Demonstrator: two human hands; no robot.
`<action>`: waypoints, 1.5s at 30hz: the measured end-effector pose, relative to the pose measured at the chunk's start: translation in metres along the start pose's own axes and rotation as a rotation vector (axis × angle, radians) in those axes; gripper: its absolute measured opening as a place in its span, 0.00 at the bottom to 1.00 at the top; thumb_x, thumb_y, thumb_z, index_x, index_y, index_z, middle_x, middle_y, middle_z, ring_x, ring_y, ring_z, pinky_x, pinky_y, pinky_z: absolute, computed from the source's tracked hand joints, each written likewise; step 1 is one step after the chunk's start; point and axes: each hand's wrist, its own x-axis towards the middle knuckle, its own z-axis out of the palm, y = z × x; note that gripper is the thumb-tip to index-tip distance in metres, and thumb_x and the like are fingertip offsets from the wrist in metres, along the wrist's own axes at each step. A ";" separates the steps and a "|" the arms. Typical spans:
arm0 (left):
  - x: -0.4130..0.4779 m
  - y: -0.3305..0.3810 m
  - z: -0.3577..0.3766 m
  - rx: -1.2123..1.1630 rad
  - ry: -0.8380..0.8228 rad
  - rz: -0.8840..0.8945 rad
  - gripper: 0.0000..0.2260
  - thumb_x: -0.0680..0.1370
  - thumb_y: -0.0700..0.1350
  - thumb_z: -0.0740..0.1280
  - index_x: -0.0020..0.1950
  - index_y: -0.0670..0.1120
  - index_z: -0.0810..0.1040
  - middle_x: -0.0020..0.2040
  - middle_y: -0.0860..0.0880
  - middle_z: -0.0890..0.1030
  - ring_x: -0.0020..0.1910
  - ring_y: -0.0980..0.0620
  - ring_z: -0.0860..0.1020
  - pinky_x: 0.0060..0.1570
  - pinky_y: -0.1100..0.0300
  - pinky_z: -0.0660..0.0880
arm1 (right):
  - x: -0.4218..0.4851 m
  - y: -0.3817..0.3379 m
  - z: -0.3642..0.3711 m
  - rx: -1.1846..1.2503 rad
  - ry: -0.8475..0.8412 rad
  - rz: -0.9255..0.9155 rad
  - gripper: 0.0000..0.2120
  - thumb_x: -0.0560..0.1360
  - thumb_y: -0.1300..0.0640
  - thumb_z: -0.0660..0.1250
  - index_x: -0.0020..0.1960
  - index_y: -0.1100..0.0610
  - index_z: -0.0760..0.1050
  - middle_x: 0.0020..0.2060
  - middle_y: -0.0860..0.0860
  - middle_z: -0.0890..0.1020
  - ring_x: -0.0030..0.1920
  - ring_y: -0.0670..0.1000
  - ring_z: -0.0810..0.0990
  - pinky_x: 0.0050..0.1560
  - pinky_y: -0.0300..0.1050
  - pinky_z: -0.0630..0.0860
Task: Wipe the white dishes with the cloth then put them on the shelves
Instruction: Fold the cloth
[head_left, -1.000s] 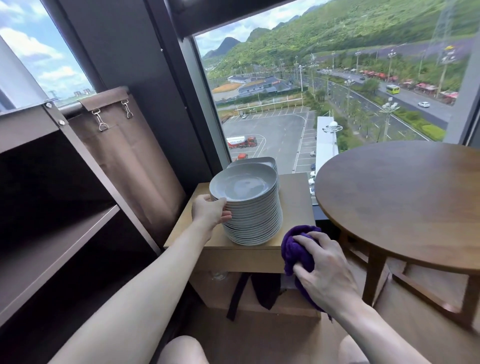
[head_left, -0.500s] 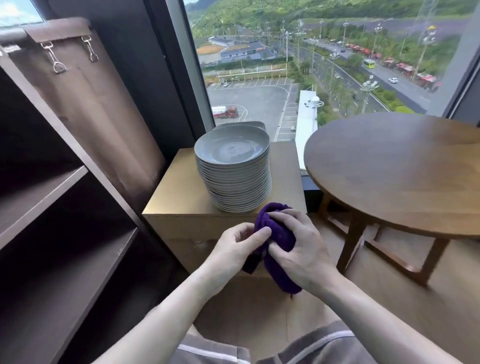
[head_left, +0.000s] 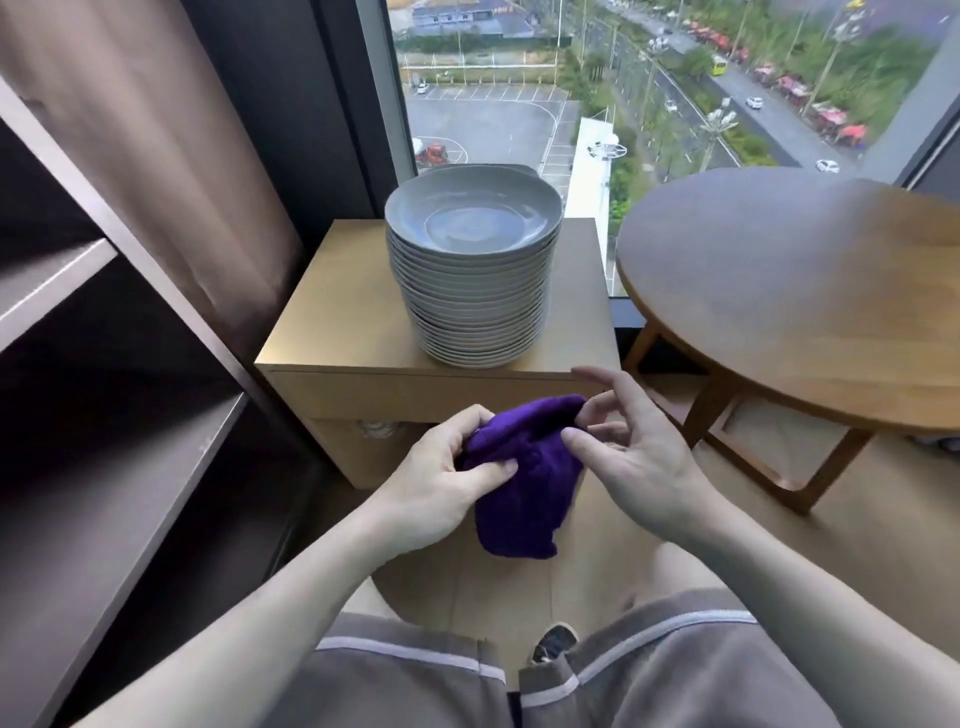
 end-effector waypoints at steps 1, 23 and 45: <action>0.000 0.000 -0.002 0.005 -0.001 0.019 0.05 0.79 0.42 0.71 0.48 0.52 0.79 0.41 0.55 0.81 0.41 0.57 0.78 0.43 0.66 0.74 | 0.002 0.000 -0.002 -0.001 0.003 0.026 0.27 0.77 0.64 0.72 0.70 0.45 0.71 0.46 0.51 0.76 0.39 0.42 0.81 0.41 0.36 0.79; 0.014 0.006 -0.053 0.417 0.242 -0.048 0.11 0.67 0.48 0.85 0.40 0.51 0.84 0.36 0.56 0.85 0.35 0.60 0.82 0.34 0.68 0.75 | 0.023 0.012 -0.039 -0.167 0.006 0.140 0.09 0.83 0.58 0.62 0.50 0.48 0.79 0.43 0.50 0.83 0.43 0.50 0.80 0.39 0.46 0.76; 0.013 0.021 -0.107 -0.003 0.570 0.070 0.06 0.79 0.40 0.74 0.42 0.48 0.87 0.34 0.53 0.85 0.31 0.58 0.81 0.31 0.66 0.76 | 0.022 0.014 -0.050 -0.463 -0.156 0.154 0.05 0.81 0.48 0.67 0.55 0.45 0.75 0.48 0.46 0.82 0.48 0.48 0.81 0.43 0.45 0.80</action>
